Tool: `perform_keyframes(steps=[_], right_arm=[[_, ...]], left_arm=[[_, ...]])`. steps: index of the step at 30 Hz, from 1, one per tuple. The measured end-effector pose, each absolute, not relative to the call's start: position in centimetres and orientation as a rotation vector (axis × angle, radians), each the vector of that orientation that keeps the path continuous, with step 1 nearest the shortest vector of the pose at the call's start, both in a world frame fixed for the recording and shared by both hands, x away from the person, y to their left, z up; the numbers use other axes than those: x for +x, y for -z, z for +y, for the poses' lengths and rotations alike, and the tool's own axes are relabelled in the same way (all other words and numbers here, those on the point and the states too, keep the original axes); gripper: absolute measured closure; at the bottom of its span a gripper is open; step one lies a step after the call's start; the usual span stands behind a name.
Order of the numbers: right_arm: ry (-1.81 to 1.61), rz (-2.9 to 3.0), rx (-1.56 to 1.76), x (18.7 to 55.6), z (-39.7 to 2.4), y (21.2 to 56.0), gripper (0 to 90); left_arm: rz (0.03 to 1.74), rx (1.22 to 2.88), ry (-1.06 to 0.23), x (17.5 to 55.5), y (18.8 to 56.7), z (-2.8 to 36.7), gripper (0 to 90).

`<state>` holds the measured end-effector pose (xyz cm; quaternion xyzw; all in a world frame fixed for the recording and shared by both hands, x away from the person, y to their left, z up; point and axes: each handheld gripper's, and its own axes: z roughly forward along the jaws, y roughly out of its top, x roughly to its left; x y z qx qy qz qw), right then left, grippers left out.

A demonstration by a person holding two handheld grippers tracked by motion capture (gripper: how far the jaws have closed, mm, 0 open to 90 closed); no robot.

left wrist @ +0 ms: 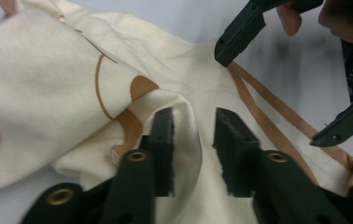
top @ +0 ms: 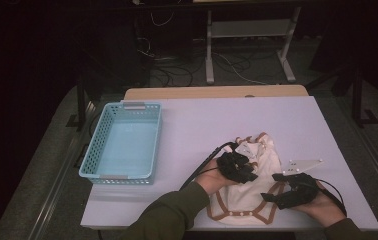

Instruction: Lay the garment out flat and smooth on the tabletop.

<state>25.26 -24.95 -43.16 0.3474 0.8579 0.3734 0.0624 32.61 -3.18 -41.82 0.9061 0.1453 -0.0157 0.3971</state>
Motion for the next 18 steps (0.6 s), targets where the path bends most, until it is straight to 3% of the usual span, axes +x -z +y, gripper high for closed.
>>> perform_keyframes(steps=[6,18], right_arm=[[-1.128,2.591,1.049,25.3,-25.0,43.2,17.2],[-1.125,2.592,1.056,25.3,-25.0,43.2,17.1]], left_arm=[[0.397,2.245,0.002,32.9,40.2,-1.2,55.1],[0.580,2.196,-0.146,35.7,39.9,3.6,55.4]])
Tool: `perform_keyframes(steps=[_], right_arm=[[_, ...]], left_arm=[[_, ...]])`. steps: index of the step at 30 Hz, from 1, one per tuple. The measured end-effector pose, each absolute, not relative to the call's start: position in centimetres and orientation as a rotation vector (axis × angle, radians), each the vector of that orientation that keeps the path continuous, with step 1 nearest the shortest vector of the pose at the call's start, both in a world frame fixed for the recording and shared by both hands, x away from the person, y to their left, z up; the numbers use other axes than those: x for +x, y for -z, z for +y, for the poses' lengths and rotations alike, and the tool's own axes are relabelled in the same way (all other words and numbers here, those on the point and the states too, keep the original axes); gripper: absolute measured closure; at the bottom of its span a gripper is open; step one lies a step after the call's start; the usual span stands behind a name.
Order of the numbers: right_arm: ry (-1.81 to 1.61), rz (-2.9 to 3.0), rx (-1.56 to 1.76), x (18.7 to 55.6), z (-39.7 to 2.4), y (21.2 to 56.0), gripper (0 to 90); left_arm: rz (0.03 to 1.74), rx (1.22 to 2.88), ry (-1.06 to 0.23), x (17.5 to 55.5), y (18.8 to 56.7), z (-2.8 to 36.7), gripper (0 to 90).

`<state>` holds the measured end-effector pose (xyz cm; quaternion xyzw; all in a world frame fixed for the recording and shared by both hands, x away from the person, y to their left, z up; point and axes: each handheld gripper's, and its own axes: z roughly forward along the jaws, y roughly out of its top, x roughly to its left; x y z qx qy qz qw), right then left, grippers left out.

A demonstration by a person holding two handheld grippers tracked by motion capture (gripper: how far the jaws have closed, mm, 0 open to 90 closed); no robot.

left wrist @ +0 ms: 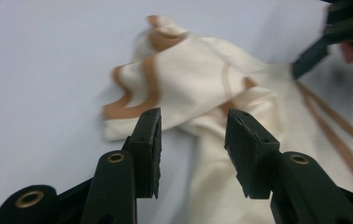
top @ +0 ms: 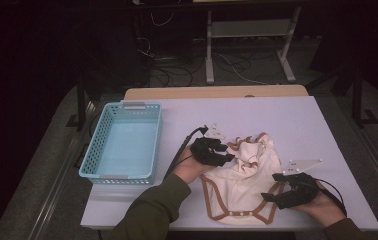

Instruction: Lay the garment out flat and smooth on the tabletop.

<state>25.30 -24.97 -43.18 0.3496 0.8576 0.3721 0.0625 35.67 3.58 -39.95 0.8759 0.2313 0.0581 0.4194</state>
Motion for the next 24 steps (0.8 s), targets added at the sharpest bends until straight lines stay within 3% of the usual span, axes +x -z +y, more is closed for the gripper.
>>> perform_keyframes(steps=[13,24], right_arm=[[-1.124,2.592,1.051,25.3,-25.0,43.2,17.2],[-1.124,2.588,1.054,25.2,-25.1,43.2,17.2]], left_arm=[[0.682,2.222,-0.131,37.6,43.1,3.3,55.2],[0.572,2.197,-0.021,35.6,41.8,1.3,60.8]])
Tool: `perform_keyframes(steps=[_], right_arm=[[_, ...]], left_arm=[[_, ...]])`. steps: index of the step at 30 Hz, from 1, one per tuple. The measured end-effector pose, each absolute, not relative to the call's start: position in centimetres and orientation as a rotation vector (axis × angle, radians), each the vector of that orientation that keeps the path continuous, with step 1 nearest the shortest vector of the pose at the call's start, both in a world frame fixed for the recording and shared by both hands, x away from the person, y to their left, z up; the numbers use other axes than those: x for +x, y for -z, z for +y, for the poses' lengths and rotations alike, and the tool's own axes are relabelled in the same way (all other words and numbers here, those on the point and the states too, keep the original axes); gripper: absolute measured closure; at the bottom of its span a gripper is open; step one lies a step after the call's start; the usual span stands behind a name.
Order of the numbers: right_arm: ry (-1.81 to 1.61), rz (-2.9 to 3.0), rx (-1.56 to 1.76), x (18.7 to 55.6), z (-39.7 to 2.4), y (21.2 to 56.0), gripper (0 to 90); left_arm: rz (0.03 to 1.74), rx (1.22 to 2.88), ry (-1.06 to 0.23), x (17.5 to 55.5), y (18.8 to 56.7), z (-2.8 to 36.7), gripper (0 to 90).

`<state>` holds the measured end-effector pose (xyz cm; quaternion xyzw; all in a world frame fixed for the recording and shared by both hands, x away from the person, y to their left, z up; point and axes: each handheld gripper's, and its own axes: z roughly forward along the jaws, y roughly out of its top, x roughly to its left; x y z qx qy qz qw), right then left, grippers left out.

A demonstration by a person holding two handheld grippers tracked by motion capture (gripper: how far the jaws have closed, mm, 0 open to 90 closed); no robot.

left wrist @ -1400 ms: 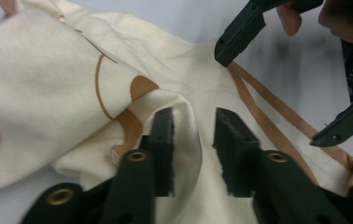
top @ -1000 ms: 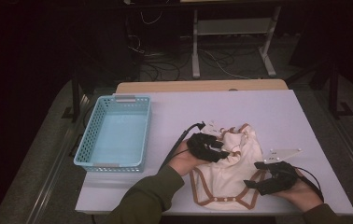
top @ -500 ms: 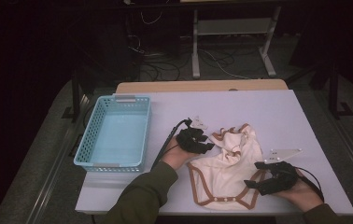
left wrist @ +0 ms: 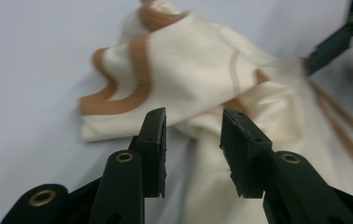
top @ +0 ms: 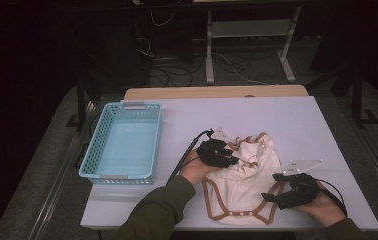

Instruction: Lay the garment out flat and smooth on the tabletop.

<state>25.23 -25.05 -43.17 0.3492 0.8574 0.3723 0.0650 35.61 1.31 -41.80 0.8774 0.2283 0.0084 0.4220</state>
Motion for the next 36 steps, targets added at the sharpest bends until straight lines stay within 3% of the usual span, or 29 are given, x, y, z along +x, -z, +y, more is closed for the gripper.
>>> perform_keyframes(steps=[15,20,22,36], right_arm=[[-1.115,2.595,1.046,25.3,-25.0,43.2,17.2],[-1.116,2.593,1.048,25.2,-24.9,43.3,17.2],[-1.115,2.594,1.046,25.2,-25.0,43.2,17.2],[-1.111,2.599,1.052,25.2,-25.0,43.3,17.2]], left_arm=[[0.521,2.223,0.046,34.3,42.8,-1.3,67.0],[0.514,2.253,0.041,34.4,43.2,-1.7,82.3],[0.521,2.254,0.040,34.4,43.2,-1.7,84.2],[0.569,2.198,-0.064,36.3,40.5,1.2,85.2]])
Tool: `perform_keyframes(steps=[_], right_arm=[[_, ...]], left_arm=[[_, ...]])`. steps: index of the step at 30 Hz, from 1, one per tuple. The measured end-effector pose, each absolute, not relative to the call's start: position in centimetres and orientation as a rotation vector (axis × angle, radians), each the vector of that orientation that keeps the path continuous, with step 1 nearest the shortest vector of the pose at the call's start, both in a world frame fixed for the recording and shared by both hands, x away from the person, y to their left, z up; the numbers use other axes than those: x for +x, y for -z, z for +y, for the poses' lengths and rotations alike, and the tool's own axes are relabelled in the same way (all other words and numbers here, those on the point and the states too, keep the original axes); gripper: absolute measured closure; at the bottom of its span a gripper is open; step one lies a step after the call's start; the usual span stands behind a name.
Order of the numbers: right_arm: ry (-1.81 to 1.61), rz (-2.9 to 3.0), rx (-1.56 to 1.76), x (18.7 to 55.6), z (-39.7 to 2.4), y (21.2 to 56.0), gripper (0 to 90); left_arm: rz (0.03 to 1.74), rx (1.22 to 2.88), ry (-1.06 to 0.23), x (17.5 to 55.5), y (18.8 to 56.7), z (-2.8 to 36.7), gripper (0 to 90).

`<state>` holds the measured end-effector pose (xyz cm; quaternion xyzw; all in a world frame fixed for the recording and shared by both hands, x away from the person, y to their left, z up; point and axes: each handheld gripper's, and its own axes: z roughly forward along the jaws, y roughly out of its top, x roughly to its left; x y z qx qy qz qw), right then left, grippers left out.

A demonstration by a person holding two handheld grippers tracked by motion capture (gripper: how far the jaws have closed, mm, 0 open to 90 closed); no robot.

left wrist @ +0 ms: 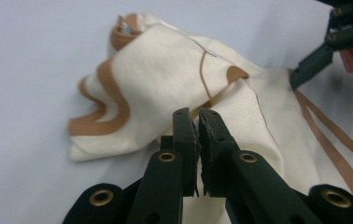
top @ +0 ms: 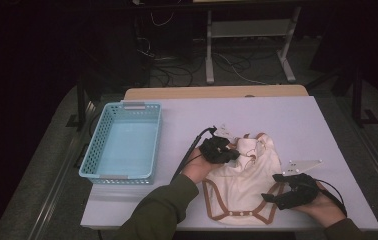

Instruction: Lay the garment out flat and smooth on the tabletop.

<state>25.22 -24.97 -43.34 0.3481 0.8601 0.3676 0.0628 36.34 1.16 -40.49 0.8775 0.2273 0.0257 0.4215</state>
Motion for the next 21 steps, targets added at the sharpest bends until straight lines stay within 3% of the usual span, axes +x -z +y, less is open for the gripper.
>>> perform_keyframes(steps=[21], right_arm=[[-1.097,2.620,1.056,25.3,-24.8,43.6,17.2]], left_arm=[[0.722,2.074,-0.216,40.6,37.4,4.8,85.3]])
